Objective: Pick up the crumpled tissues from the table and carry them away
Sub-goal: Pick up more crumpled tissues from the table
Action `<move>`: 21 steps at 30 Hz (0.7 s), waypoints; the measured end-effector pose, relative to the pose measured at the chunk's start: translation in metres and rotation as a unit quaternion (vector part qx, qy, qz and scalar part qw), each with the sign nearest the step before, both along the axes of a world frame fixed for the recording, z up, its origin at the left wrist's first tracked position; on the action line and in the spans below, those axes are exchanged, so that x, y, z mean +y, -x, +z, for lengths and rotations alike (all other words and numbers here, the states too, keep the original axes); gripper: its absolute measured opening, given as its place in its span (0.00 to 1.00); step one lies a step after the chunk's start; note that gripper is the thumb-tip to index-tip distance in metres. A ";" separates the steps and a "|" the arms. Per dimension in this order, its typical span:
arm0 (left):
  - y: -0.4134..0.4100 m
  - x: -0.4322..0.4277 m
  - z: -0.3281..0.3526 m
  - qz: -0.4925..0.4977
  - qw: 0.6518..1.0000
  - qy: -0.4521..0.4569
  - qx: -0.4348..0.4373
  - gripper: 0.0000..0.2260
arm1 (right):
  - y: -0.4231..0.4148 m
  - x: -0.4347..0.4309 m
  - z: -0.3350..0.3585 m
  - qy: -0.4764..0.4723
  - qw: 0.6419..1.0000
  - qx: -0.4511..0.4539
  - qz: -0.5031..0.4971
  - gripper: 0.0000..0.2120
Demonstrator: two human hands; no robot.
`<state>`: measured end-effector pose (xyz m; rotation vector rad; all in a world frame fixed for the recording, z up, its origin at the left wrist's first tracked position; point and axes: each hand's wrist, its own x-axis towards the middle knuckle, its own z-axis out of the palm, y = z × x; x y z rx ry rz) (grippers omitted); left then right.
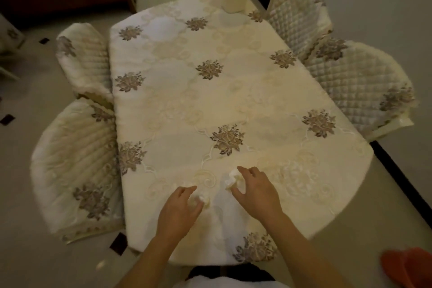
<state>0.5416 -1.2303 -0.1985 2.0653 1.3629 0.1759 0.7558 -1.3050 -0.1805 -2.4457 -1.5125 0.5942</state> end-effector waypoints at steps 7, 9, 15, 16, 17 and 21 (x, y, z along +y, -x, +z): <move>-0.016 -0.009 -0.028 0.073 0.996 0.047 -0.017 0.17 | -0.011 0.035 -0.032 0.058 0.998 0.013 -0.004 0.36; -0.018 -0.009 -0.036 0.083 0.996 0.031 -0.025 0.12 | -0.008 0.038 -0.040 0.058 0.998 -0.031 0.007 0.33; -0.021 -0.007 -0.049 0.092 0.995 0.010 -0.029 0.10 | 0.006 0.029 -0.060 -0.019 0.997 -0.077 0.003 0.14; -0.022 -0.008 -0.050 0.090 0.996 0.008 -0.029 0.11 | 0.008 0.027 -0.063 -0.029 0.996 -0.083 0.006 0.12; -0.024 -0.008 -0.051 0.086 0.996 0.005 -0.028 0.11 | 0.011 0.024 -0.065 -0.040 0.995 -0.086 0.006 0.10; -0.028 -0.007 -0.050 0.083 0.996 0.010 -0.042 0.08 | 0.013 0.023 -0.069 -0.045 0.998 -0.022 -0.037 0.08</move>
